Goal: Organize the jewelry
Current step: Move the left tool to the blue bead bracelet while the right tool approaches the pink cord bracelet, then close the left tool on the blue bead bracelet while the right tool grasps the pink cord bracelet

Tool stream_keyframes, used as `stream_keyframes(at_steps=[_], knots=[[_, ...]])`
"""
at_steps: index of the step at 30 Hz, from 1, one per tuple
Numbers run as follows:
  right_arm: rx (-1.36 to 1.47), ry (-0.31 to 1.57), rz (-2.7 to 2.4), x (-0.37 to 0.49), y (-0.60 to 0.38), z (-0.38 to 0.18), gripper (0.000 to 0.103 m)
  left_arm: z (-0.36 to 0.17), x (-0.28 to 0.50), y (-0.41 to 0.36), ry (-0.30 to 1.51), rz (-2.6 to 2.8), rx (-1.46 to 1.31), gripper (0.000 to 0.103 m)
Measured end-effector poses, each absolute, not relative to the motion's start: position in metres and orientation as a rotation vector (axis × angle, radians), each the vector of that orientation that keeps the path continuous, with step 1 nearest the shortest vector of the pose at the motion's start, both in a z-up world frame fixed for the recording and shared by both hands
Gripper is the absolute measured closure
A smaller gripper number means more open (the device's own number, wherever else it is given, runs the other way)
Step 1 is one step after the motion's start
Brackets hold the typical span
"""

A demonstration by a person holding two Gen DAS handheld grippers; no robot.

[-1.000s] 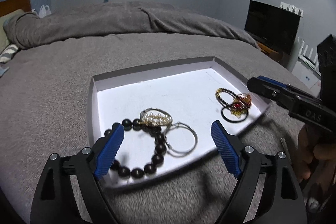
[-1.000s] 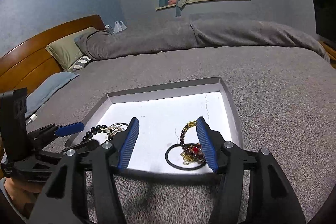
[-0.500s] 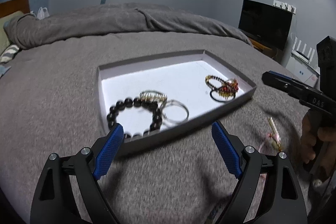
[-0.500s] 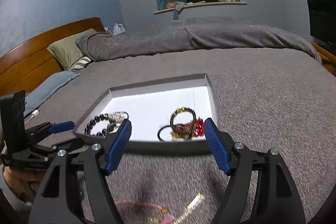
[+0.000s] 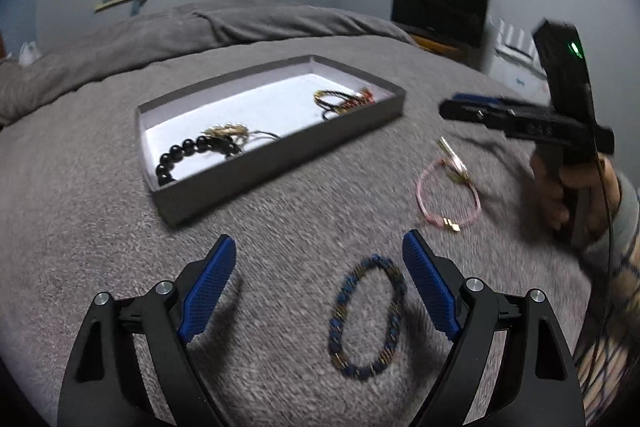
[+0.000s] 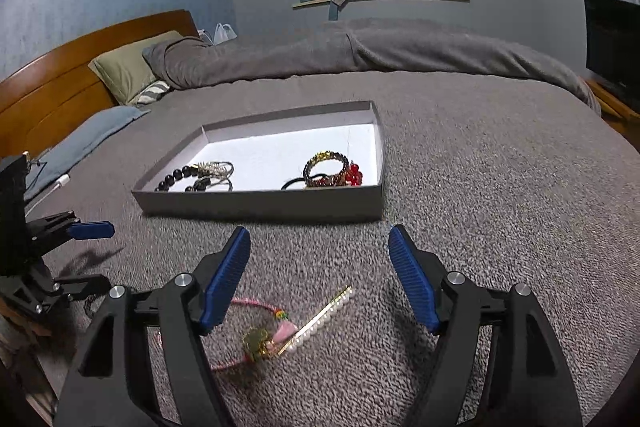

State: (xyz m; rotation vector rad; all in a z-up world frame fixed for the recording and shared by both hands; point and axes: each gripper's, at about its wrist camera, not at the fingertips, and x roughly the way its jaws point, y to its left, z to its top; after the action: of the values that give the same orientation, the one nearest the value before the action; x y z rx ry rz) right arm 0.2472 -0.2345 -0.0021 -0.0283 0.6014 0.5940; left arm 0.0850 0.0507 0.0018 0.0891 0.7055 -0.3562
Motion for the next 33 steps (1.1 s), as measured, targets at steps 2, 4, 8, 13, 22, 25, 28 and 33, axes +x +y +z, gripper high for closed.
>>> stream_keyframes(at_steps=[2, 4, 8, 13, 22, 25, 28, 33], knots=[[-0.031, 0.605, 0.594, 0.248, -0.236, -0.003, 0.032, -0.002, 0.085, 0.049, 0.726, -0.371, 0.095, 0.032], [-0.032, 0.609, 0.591, 0.247, -0.237, -0.005, 0.032, -0.009, 0.084, 0.047, 0.754, -0.388, 0.1, 0.038], [-0.039, 0.61, 0.588, 0.247, -0.24, -0.006, 0.032, -0.01, 0.08, 0.043, 0.767, -0.436, 0.121, 0.041], [-0.049, 0.611, 0.586, 0.246, -0.239, -0.006, 0.032, -0.008, 0.08, 0.049, 0.766, -0.441, 0.104, 0.047], [-0.052, 0.626, 0.593, 0.247, -0.241, -0.007, 0.032, -0.021, 0.089, 0.045, 0.825, -0.411, 0.147, 0.069], [-0.038, 0.637, 0.592, 0.248, -0.245, -0.008, 0.032, -0.015, 0.091, 0.043, 0.798, -0.383, 0.132, 0.096], [-0.029, 0.642, 0.585, 0.249, -0.249, -0.007, 0.032, -0.009, 0.094, 0.047, 0.765, -0.346, 0.106, 0.096], [0.002, 0.648, 0.586, 0.249, -0.263, -0.005, 0.032, 0.004, 0.107, 0.069, 0.712, -0.258, -0.015, 0.096]])
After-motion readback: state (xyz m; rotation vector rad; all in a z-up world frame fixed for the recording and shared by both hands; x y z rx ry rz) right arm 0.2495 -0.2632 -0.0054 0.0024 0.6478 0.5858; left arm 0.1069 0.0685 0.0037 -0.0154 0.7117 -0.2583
